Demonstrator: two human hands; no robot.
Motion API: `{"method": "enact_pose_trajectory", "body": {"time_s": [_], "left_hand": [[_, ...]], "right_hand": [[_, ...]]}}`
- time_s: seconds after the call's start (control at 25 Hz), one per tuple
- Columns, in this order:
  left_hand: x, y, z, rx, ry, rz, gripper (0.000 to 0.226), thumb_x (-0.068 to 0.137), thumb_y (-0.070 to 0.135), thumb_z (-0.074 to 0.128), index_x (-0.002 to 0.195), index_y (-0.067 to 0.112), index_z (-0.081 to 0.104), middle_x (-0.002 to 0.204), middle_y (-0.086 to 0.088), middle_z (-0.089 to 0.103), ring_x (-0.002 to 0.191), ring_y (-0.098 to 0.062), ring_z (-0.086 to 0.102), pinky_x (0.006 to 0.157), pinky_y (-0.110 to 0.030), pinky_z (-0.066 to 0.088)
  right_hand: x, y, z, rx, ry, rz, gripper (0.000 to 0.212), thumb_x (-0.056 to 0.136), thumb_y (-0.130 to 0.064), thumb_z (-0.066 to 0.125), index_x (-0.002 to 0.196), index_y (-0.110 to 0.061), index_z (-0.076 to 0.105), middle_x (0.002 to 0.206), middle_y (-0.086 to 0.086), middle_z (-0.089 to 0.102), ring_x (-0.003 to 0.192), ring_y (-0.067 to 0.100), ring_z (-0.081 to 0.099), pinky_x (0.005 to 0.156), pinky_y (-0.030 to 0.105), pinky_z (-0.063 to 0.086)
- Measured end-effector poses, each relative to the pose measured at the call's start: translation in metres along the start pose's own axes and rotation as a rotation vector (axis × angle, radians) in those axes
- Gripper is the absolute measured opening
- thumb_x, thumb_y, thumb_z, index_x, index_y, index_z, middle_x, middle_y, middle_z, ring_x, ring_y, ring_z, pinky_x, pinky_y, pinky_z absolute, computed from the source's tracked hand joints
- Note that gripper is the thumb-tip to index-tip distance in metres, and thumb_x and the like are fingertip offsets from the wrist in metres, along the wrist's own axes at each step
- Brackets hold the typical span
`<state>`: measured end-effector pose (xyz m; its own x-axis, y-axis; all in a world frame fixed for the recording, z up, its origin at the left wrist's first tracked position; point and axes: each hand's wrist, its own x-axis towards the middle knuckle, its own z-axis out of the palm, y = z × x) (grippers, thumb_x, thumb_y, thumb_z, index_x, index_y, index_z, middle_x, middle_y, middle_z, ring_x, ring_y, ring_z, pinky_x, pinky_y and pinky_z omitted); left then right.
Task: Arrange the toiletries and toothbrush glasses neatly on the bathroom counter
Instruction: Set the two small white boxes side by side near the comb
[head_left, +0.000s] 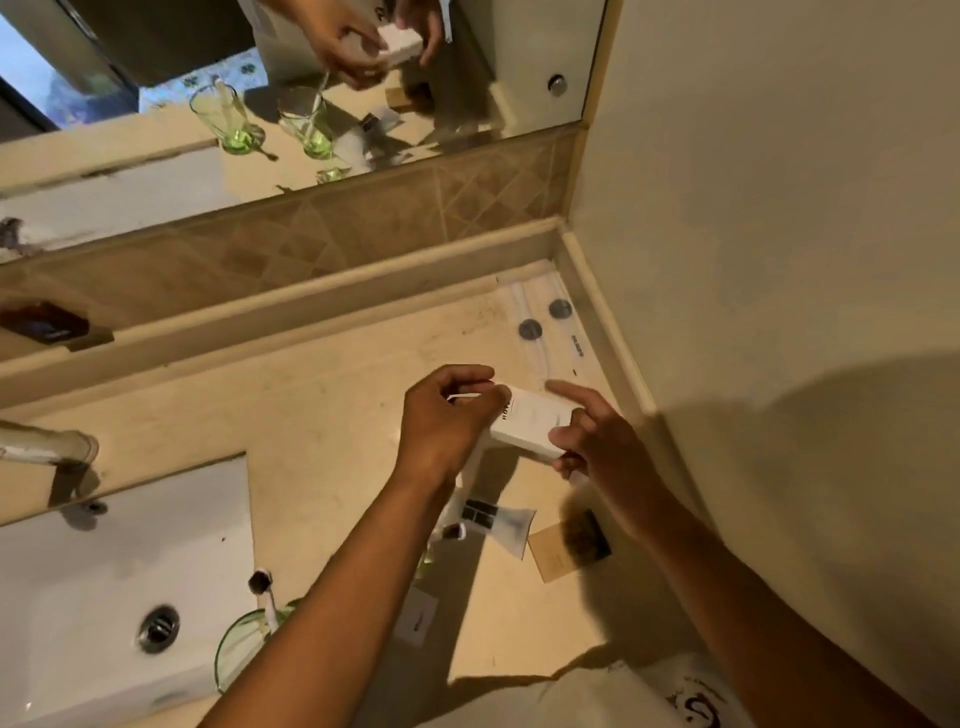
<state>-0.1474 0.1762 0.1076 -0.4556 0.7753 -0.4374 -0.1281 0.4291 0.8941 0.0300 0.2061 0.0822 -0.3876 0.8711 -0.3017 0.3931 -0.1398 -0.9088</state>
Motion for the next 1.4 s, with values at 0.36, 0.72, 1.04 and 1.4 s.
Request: {"method": "enact_pose_trajectory", "body": {"time_s": [0.36, 0.72, 1.04, 1.4], "left_hand": [[0.103, -0.015, -0.01, 0.008, 0.008, -0.164, 0.029, 0.084, 0.004, 0.077, 0.111, 0.01, 0.069, 0.097, -0.004, 0.07, 0.089, -0.024, 0.074, 0.061, -0.024, 0.059], [0.204, -0.022, 0.016, 0.116, 0.146, -0.112, 0.029, 0.089, 0.004, 0.064, 0.112, 0.018, 0.075, 0.099, -0.003, 0.078, 0.087, -0.019, 0.076, 0.081, -0.038, 0.063], [0.242, -0.039, 0.028, 0.113, 0.229, -0.132, 0.02, 0.089, 0.009, 0.066, 0.1, 0.016, 0.08, 0.1, 0.001, 0.08, 0.089, -0.014, 0.076, 0.078, -0.029, 0.063], [0.251, -0.043, 0.028, 0.117, 0.196, -0.092, 0.021, 0.088, 0.01, 0.065, 0.099, 0.017, 0.081, 0.093, 0.002, 0.081, 0.08, -0.012, 0.077, 0.075, -0.039, 0.065]], "right_hand": [[0.097, 0.012, 0.056, 0.213, 0.127, 0.343, 0.036, 0.089, -0.032, 0.073, 0.117, -0.019, 0.054, 0.115, 0.001, 0.075, 0.058, 0.01, 0.07, 0.049, 0.013, 0.047], [0.208, 0.025, 0.069, -0.197, 0.25, 0.229, 0.026, 0.096, -0.032, 0.059, 0.118, -0.018, 0.062, 0.126, 0.004, 0.065, 0.104, 0.015, 0.062, 0.066, 0.005, 0.039], [0.246, 0.036, 0.07, -0.357, 0.282, 0.152, 0.028, 0.094, -0.032, 0.067, 0.119, -0.02, 0.063, 0.124, 0.0, 0.067, 0.108, 0.015, 0.065, 0.088, 0.025, 0.055], [0.254, 0.039, 0.08, -0.459, 0.311, 0.137, 0.027, 0.097, -0.037, 0.061, 0.119, -0.021, 0.063, 0.121, 0.001, 0.065, 0.107, 0.016, 0.062, 0.095, 0.037, 0.055]]}}
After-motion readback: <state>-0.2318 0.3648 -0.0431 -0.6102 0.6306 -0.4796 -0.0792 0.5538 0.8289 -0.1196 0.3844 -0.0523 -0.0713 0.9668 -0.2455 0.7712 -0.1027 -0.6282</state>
